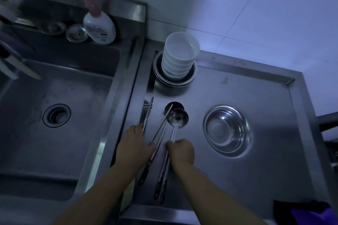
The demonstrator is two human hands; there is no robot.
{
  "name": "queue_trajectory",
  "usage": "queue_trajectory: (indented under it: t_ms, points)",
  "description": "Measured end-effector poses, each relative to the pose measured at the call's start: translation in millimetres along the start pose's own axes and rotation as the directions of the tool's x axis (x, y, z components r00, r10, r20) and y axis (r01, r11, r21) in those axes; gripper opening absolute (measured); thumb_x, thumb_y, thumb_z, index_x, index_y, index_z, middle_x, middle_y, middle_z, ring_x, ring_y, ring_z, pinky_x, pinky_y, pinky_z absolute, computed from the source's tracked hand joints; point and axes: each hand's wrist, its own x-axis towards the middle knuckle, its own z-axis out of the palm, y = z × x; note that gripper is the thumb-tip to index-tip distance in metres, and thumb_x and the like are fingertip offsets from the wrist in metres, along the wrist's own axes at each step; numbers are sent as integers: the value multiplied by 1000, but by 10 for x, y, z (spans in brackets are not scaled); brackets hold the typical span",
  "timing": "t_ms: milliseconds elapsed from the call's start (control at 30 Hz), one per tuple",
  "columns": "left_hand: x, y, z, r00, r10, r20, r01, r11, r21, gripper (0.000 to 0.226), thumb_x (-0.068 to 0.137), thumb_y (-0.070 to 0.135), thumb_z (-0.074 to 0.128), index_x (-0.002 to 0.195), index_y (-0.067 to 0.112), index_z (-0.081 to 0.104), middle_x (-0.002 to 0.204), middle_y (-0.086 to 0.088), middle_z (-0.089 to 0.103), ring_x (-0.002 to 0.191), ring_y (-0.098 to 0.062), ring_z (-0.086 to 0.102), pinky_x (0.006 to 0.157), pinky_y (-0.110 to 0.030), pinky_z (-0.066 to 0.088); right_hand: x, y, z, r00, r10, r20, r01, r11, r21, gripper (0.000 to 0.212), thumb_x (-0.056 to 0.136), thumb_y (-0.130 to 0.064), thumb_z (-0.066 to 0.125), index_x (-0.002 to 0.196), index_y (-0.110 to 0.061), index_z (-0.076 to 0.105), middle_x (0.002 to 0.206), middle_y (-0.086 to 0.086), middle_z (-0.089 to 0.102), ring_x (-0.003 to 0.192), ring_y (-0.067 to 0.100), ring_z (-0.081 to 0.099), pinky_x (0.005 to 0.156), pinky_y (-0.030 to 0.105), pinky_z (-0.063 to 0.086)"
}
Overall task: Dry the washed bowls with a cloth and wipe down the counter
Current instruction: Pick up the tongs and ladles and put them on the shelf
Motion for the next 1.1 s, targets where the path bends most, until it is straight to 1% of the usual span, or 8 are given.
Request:
queue_trajectory:
  t_ms: [133, 200, 300, 400, 633, 767, 900, 1100]
  points:
    - [9, -8, -24, 1000, -24, 13, 25, 999, -46, 68, 83, 39, 57, 139, 7, 35, 123, -7, 49, 108, -21, 50, 84, -29, 44, 81, -71, 7, 999, -3, -54, 3, 1000, -15, 30, 81, -26, 59, 58, -19, 41, 50, -6, 38, 41, 9, 33, 41, 21, 20]
    - [14, -14, -53, 999, -50, -1, 50, 994, -97, 63, 82, 39, 59, 135, 10, 41, 116, -6, 52, 102, -21, 52, 80, -30, 45, 86, -152, 38, 997, -6, -78, 6, 1000, -2, 26, 83, -38, 61, 72, -19, 47, 69, -6, 48, 54, 9, 44, 46, 22, 27]
    - [23, -31, -108, 997, -64, -41, 56, 984, -171, 49, 76, 37, 62, 119, 14, 53, 101, -3, 55, 87, -20, 54, 73, -34, 50, 81, -263, 143, 990, -17, -138, 10, 999, -52, 49, 74, -57, 66, 92, -14, 50, 95, 0, 47, 84, 19, 53, 61, 27, 39]
    - [27, -65, -141, 996, -57, -65, 42, 979, -201, 46, 74, 35, 63, 115, 15, 55, 98, -1, 54, 82, -18, 53, 69, -31, 47, 76, -316, 214, 984, -72, -163, 41, 981, -188, 54, 73, -54, 68, 101, -12, 49, 106, 3, 45, 100, 22, 48, 74, 33, 43]
    - [1, -129, -177, 990, -57, -130, 27, 975, -222, 41, 71, 32, 66, 108, 19, 55, 86, 8, 46, 70, -11, 45, 61, -24, 36, 80, -236, 69, 985, -62, -163, 36, 986, -162, 11, 76, -22, 59, 82, -13, 61, 88, 2, 61, 86, 25, 58, 72, 32, 50]
    - [-23, -123, -195, 985, -62, -158, 26, 975, -221, 44, 69, 31, 68, 109, 15, 56, 85, 9, 43, 70, -10, 42, 62, -25, 35, 79, -170, -42, 990, -58, -132, 32, 982, -186, 7, 77, -19, 55, 84, -17, 57, 81, 0, 59, 79, 26, 56, 67, 30, 41]
    - [-78, -105, -214, 982, -72, -176, 30, 972, -232, 45, 70, 29, 68, 111, 12, 55, 89, 9, 42, 73, -10, 42, 64, -26, 36, 106, -63, -149, 992, -75, -97, 60, 987, -151, 5, 81, -16, 53, 86, -17, 50, 76, -4, 50, 59, 13, 43, 50, 26, 27]
    - [-247, -74, -223, 973, -119, -196, 72, 970, -233, 60, 73, 29, 69, 126, 8, 51, 103, -4, 55, 82, -15, 49, 70, -26, 38, 107, 24, -268, 970, -229, -75, 218, 966, -136, 9, 88, -13, 51, 85, -11, 59, 91, 5, 55, 70, 19, 44, 62, 26, 30]
